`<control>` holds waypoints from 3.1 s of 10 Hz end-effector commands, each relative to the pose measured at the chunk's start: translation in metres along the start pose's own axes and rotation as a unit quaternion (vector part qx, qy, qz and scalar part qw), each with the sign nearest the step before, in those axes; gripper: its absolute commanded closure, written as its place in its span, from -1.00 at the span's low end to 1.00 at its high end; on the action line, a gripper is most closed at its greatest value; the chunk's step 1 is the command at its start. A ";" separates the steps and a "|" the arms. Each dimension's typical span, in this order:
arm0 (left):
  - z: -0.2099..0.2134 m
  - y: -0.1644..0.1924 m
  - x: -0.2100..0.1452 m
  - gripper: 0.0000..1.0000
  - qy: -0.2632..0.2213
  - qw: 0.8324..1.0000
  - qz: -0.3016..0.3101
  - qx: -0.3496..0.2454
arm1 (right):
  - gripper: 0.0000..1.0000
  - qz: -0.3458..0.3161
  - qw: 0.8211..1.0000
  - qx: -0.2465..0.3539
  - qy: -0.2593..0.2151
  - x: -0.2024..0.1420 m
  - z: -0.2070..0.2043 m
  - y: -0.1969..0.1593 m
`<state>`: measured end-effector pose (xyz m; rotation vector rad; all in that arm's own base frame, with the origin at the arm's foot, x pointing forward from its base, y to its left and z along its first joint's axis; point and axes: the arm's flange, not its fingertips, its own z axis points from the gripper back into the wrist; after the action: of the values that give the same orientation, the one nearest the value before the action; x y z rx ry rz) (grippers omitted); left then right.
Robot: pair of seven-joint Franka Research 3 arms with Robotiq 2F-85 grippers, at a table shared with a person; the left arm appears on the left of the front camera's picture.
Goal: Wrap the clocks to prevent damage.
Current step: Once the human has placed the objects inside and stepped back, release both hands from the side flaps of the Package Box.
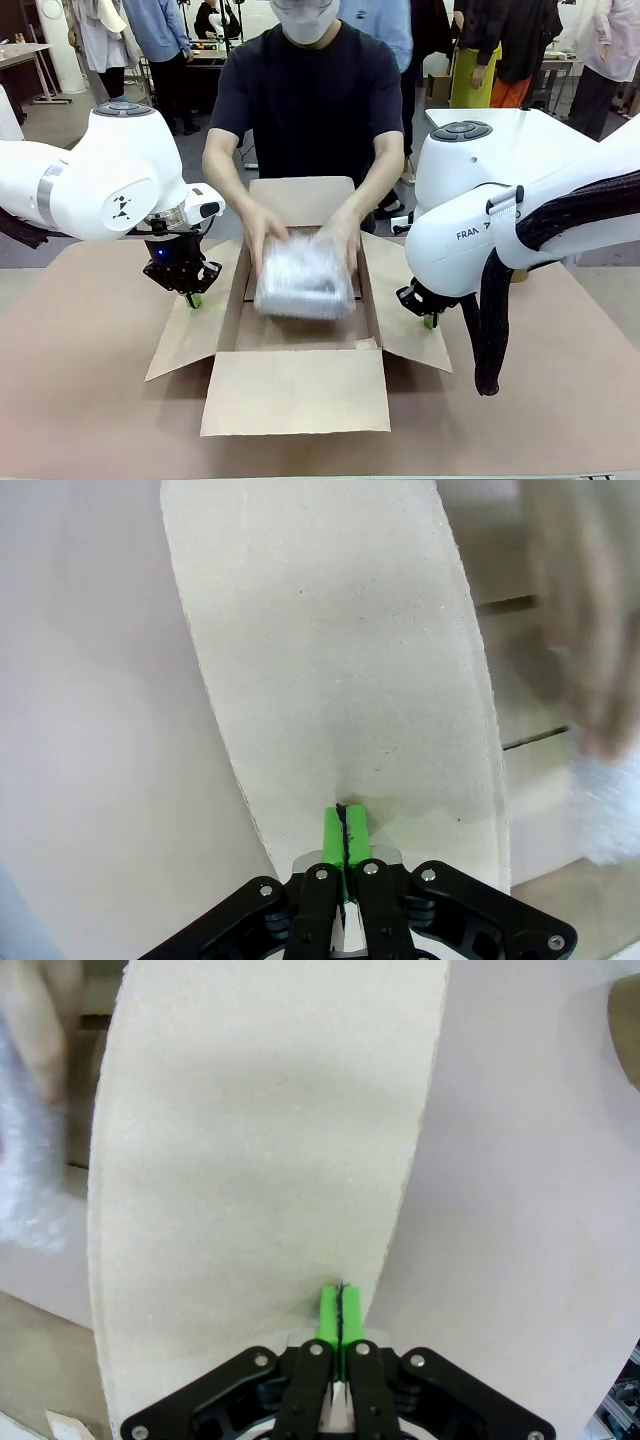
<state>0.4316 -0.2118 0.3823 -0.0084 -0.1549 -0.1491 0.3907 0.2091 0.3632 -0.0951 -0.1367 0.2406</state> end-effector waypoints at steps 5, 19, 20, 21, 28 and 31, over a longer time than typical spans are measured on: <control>-0.001 0.001 -0.001 0.98 0.003 1.000 -0.004 0.006 | 0.98 -0.001 1.000 0.000 0.003 0.000 -0.003 0.000; 0.187 0.061 -0.051 0.98 -0.074 0.934 -0.341 0.080 | 0.98 0.304 0.949 -0.073 -0.026 -0.062 0.218 -0.060; 0.197 0.067 -0.057 0.98 -0.072 0.938 -0.319 0.118 | 0.98 0.269 0.960 -0.080 -0.009 -0.063 0.219 -0.068; 0.197 0.053 -0.040 0.98 -0.062 0.939 -0.331 0.063 | 0.98 0.303 0.951 -0.055 -0.033 -0.060 0.219 -0.051; 0.220 0.148 -0.068 0.98 0.035 0.761 -0.642 -0.085 | 0.98 0.583 0.806 0.101 0.013 -0.108 0.225 -0.121; 0.220 0.156 -0.071 0.98 0.040 0.735 -0.675 -0.054 | 0.98 0.621 0.776 0.113 -0.003 -0.114 0.213 -0.138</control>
<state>0.3492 -0.0403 0.5879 -0.0573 -0.0185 -1.6133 0.2802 0.0697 0.5817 0.0754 -0.0191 1.5716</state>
